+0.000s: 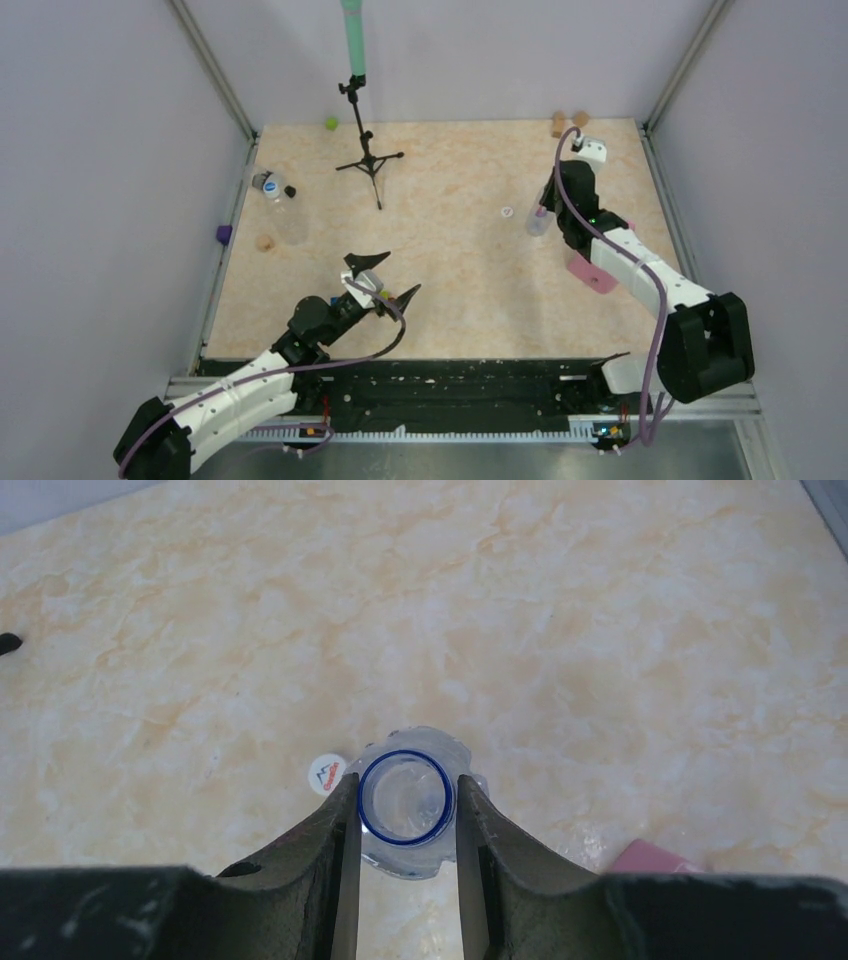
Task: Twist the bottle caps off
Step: Place the plastic bottle at the center of the board.
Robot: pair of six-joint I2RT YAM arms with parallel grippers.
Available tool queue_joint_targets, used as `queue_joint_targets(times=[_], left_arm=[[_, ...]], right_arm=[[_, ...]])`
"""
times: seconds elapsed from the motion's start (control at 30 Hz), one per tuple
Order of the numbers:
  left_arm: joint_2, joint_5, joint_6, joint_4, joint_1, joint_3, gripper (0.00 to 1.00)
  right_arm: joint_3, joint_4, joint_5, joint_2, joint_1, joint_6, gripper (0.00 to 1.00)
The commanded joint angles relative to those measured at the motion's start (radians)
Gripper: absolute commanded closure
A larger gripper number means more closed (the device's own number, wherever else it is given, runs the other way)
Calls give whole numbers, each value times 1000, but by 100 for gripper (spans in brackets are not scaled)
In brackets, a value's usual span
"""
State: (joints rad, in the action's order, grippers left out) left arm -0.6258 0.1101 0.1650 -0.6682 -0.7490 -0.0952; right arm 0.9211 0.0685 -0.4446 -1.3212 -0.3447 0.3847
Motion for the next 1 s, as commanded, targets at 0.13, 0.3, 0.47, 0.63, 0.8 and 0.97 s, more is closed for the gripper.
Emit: queue_joint_targets(times=[0.13,0.3,0.47,0.63,0.8,0.97], left_arm=[[1,-45,10,14,-4,11,6],[1,-61,10,19,-4,14,5],[-10,-67,6,9,-4,16,5],[-36,-69,5,-6,-4,16,5],[-55,-69,2,1,-4,6,4],[-61,-62,-9,22,-4,-14,4]], right_arm=[[117,-37,64,-97,39,-25,100],[118,-47,98,-135,41,-28,100],[121,-48,133,-152,42,-26,96],[138,-39,130,-166,42,-45,92],[175,14,147,-193,42,-67,84],[172,-4,157,-172,42,-74,66]])
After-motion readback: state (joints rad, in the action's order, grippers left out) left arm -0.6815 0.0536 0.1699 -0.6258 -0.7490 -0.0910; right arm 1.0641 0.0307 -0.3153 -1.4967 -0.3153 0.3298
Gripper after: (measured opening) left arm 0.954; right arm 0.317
